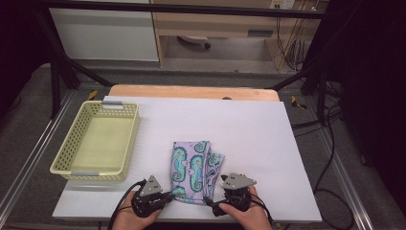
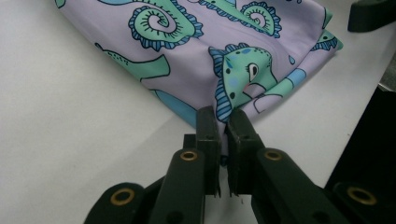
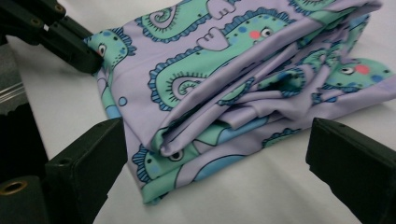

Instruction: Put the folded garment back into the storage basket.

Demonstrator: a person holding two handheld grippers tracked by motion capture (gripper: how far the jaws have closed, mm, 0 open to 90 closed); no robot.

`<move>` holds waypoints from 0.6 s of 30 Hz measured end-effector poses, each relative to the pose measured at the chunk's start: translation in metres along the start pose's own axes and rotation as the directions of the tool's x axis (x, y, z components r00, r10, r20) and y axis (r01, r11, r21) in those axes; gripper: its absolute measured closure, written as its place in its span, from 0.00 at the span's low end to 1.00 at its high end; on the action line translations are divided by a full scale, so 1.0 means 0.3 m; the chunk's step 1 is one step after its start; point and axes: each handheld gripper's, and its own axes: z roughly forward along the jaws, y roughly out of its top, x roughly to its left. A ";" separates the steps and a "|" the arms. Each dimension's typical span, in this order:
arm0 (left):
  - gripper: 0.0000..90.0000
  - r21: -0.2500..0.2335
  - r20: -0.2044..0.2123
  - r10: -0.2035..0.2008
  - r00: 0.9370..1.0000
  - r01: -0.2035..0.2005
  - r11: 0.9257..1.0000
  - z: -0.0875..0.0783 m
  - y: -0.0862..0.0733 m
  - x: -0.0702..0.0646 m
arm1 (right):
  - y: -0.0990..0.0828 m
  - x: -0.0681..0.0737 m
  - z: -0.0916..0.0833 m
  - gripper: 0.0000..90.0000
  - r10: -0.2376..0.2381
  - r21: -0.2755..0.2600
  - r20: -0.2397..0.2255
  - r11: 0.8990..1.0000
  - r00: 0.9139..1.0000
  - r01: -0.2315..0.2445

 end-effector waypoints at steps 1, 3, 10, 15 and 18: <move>0.95 0.001 -0.001 0.002 1.000 -0.002 1.000 -0.001 -0.002 -0.004 | -0.002 0.007 0.003 0.07 -0.003 0.006 -0.006 1.000 1.000 0.003; 0.94 0.001 -0.004 0.002 1.000 -0.002 1.000 -0.004 -0.006 -0.012 | -0.006 0.021 0.008 0.07 -0.003 0.012 -0.024 1.000 1.000 0.003; 0.95 -0.001 -0.003 -0.007 1.000 0.007 1.000 -0.030 -0.021 -0.012 | -0.029 0.081 0.030 0.09 -0.023 0.069 -0.047 0.997 0.999 0.026; 0.95 -0.002 0.002 -0.023 1.000 0.023 1.000 -0.040 -0.035 -0.016 | -0.028 0.089 0.048 0.13 0.012 0.080 -0.059 0.997 0.998 -0.008; 0.94 -0.003 0.006 -0.022 1.000 0.022 1.000 -0.040 -0.042 -0.032 | -0.027 0.094 0.051 0.18 -0.003 0.076 -0.053 0.997 0.999 0.007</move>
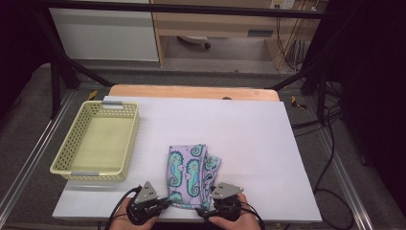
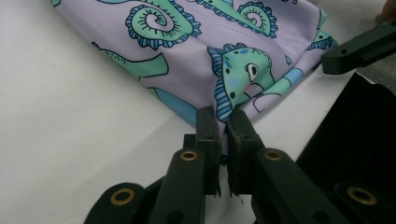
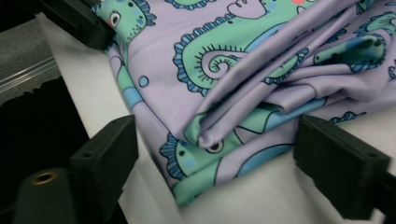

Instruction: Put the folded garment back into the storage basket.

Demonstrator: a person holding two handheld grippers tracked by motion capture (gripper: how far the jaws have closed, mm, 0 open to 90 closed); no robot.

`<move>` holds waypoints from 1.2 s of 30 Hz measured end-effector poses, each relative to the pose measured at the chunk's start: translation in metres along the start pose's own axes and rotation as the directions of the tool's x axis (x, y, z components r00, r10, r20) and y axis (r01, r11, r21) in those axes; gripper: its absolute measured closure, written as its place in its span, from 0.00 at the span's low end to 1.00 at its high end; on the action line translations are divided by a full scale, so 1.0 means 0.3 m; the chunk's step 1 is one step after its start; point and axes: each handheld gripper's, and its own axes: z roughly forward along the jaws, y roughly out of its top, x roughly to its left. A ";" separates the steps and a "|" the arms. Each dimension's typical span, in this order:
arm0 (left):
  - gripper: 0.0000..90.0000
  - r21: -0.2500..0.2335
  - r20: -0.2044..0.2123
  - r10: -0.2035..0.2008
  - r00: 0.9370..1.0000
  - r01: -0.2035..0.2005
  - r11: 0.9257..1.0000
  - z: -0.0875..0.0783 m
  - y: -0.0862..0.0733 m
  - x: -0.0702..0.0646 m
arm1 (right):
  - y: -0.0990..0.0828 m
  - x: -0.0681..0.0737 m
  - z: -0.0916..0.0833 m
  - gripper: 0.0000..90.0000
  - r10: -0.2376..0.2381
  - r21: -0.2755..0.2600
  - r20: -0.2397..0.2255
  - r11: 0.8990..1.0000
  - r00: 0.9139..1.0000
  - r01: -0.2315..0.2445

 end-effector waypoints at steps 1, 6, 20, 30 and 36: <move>0.94 0.003 0.000 0.007 1.000 -0.007 1.000 0.000 0.000 -0.004 | 0.000 0.001 -0.001 0.20 -0.002 -0.001 -0.005 1.000 1.000 0.002; 0.89 -0.013 -0.006 -0.001 1.000 0.000 1.000 -0.002 0.000 -0.003 | 0.000 0.013 -0.004 0.29 -0.020 -0.004 -0.012 1.000 1.000 0.020; 0.17 -0.182 -0.116 -0.127 0.985 0.105 0.978 -0.040 0.040 0.021 | 0.001 0.028 -0.008 0.56 -0.070 -0.008 0.003 0.998 0.998 0.070; 0.15 -0.236 -0.216 -0.089 0.972 0.036 0.971 -0.075 0.207 0.051 | 0.003 0.029 -0.010 0.60 -0.068 -0.003 0.007 0.998 0.998 0.068; 0.14 -0.218 -0.232 -0.073 0.970 0.021 0.976 -0.059 0.331 0.092 | 0.005 0.030 -0.010 0.62 -0.069 0.003 0.004 0.998 0.998 0.069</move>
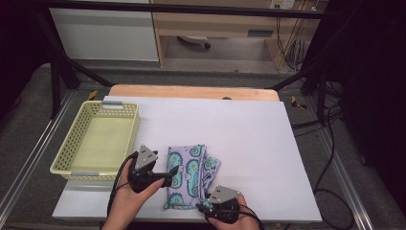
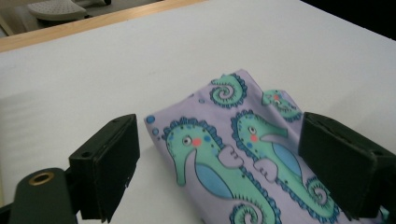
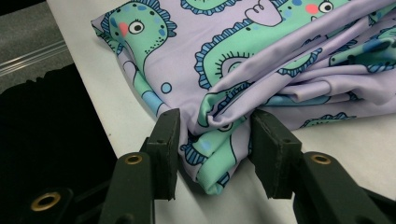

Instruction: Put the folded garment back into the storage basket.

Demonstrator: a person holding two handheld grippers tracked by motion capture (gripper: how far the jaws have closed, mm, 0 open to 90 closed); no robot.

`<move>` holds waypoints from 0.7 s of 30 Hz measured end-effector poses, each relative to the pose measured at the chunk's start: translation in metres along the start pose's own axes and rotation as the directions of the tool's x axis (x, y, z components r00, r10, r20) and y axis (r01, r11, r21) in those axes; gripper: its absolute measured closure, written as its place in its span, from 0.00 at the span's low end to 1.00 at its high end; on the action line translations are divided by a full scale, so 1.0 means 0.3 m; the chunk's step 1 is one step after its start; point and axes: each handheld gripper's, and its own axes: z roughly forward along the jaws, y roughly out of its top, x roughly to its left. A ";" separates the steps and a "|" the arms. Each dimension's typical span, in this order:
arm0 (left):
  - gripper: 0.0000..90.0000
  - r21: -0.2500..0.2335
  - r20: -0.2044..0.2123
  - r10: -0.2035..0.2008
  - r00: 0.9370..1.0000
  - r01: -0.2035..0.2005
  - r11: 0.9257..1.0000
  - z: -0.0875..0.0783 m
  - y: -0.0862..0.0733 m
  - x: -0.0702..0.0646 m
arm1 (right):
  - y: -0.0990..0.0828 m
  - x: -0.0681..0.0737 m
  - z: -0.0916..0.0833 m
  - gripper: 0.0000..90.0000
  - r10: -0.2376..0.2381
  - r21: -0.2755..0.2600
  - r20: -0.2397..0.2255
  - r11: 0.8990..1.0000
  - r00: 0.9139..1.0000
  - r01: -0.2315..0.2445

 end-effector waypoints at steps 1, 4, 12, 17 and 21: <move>0.14 0.006 -0.002 0.004 1.000 -0.004 1.000 0.010 0.012 0.004 | 0.000 0.000 0.000 0.62 0.001 0.000 0.000 1.000 1.000 -0.001; 0.14 0.027 -0.007 0.000 1.000 0.000 1.000 0.039 0.031 0.024 | -0.001 0.000 -0.001 0.62 0.005 0.000 -0.001 1.000 1.000 -0.005; 0.16 0.038 -0.041 -0.035 0.999 0.036 0.999 0.106 0.053 0.084 | -0.001 0.001 0.000 0.62 -0.001 0.000 0.002 1.000 1.000 0.001; 0.16 0.043 -0.030 -0.014 0.999 0.015 0.999 0.149 0.095 0.099 | 0.000 0.002 -0.001 0.62 -0.008 0.004 0.001 1.000 1.000 0.008; 0.16 0.079 0.022 0.016 1.000 -0.018 0.997 0.188 0.145 0.099 | 0.001 0.002 -0.001 0.62 -0.010 0.006 0.003 1.000 1.000 0.010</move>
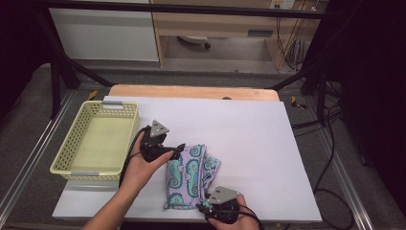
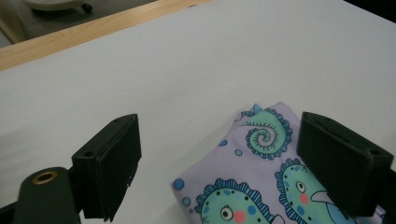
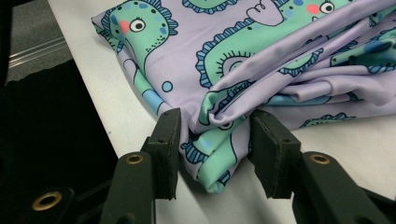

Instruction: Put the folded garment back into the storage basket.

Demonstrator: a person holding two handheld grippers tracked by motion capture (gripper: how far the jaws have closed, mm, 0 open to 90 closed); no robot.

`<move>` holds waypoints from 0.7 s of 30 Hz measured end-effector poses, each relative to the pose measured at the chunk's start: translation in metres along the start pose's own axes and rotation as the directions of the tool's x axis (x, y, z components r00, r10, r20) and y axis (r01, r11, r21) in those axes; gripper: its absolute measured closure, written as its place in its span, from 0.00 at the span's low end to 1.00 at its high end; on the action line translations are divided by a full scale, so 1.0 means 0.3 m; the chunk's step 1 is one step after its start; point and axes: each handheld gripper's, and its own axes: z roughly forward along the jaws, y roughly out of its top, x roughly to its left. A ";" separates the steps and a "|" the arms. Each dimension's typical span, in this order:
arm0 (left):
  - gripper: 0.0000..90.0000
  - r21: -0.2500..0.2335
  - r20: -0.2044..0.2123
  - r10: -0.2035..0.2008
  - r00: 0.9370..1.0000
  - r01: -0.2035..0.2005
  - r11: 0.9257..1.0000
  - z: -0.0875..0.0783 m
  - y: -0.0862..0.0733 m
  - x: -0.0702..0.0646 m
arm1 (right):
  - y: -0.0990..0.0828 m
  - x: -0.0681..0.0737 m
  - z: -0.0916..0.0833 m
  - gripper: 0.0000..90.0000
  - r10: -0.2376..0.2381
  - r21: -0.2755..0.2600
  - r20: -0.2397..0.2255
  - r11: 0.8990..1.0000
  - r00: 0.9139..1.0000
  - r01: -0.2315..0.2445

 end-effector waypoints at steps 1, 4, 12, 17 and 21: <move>0.16 0.001 0.015 -0.012 1.000 0.012 1.000 0.010 0.007 0.002 | 0.001 -0.001 0.000 0.62 0.008 0.005 -0.002 1.000 1.000 -0.008; 0.16 0.009 0.046 -0.007 0.999 0.007 1.000 0.047 0.023 0.011 | 0.000 0.001 0.000 0.62 0.006 0.001 0.002 1.000 1.000 -0.006; 0.19 -0.002 -0.009 -0.078 0.997 0.078 0.997 0.141 0.038 0.049 | 0.001 0.000 -0.001 0.62 0.021 0.007 0.003 1.000 1.000 -0.021; 0.19 -0.011 -0.034 -0.085 0.996 0.085 0.996 0.130 0.038 0.068 | 0.003 0.001 -0.001 0.62 0.011 0.009 0.003 1.000 1.000 -0.011; 0.18 0.016 -0.051 -0.055 0.997 0.056 0.998 0.107 0.026 0.084 | 0.004 0.002 -0.002 0.63 0.002 0.012 0.005 1.000 1.000 -0.002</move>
